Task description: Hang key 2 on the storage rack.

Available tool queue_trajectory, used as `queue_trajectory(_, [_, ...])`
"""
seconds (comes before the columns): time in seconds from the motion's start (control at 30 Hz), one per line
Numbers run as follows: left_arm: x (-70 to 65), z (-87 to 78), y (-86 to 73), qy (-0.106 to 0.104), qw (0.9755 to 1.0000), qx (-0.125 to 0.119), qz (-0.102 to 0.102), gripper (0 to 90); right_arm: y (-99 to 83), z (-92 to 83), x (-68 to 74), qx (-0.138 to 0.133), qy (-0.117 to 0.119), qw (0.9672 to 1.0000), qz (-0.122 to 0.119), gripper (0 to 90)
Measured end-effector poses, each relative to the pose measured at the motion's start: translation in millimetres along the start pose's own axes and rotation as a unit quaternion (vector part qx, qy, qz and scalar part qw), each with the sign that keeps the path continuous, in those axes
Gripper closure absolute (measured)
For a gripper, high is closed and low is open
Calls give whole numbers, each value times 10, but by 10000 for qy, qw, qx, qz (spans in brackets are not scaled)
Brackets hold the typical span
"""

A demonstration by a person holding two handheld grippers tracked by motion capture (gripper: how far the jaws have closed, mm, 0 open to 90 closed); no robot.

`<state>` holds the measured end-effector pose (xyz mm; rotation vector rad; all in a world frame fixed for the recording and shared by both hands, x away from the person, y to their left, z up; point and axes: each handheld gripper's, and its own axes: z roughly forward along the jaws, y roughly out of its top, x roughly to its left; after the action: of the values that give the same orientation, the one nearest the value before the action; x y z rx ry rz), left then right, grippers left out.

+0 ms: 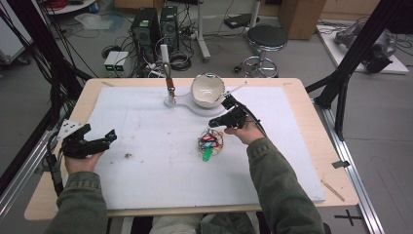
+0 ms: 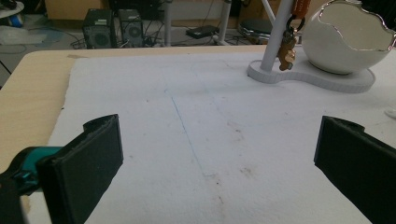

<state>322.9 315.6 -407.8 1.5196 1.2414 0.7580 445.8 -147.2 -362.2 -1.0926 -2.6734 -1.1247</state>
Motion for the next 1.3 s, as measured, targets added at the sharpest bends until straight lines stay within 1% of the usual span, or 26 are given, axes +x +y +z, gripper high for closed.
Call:
queue_trajectory(0.07, [-2,-4,0,0,10000,2,4,17,-2,-32,-9,-101,78,9999,89,874])
queue_trajectory(0.1, [-3,-8,-1,7,10000,-4,0,17,0,-71,-16,-208,148,9995,196,874])
queue_trajectory(0.13, [-2,-9,-2,4,10000,-7,-1,17,0,-71,-16,-208,148,9995,196,874])
queue_trajectory(0.23, [0,-18,-3,11,10000,-10,-4,17,2,-132,-22,-336,193,9988,292,874])
queue_trajectory(0.33, [3,-24,-4,16,10000,-13,-6,17,-3,-186,-15,-409,250,9981,393,874])
queue_trajectory(0.47, [3,-32,-6,30,10000,-12,-7,17,-11,-249,1,-472,252,9977,415,874])
queue_trajectory(0.53, [2,-34,-6,31,10000,-18,-11,17,-10,-280,5,-521,228,9976,408,874])
queue_trajectory(0.6, [0,-36,-6,29,10000,-23,-20,17,-6,-303,10,-535,252,9975,389,874])
queue_trajectory(0.63, [0,-37,-6,30,10000,-20,-17,17,-1,-325,20,-544,207,9975,393,874])
queue_trajectory(0.73, [0,-39,-5,31,10000,-23,-15,17,14,-376,41,-603,221,9971,402,874])
queue_trajectory(0.83, [-1,-40,-5,26,10000,-20,-15,17,32,-424,59,-638,150,9973,324,874])
queue_trajectory(0.93, [-1,-39,-5,28,10000,-23,-14,17,67,-490,87,-686,193,9970,300,874])
queue_trajectory(1.03, [-1,-38,-5,30,10000,-26,-20,17,116,-554,130,-776,194,9966,190,874])
queue_trajectory(1.13, [-1,-35,-5,30,10000,-31,-26,17,160,-619,180,-837,202,9962,137,874])
queue_trajectory(1.17, [-1,-35,-5,29,10000,-35,-29,17,173,-635,193,-849,169,9962,109,873])
queue_trajectory(1.3, [1,-38,-4,29,10000,-38,-28,17,221,-694,230,-905,174,9957,107,874])
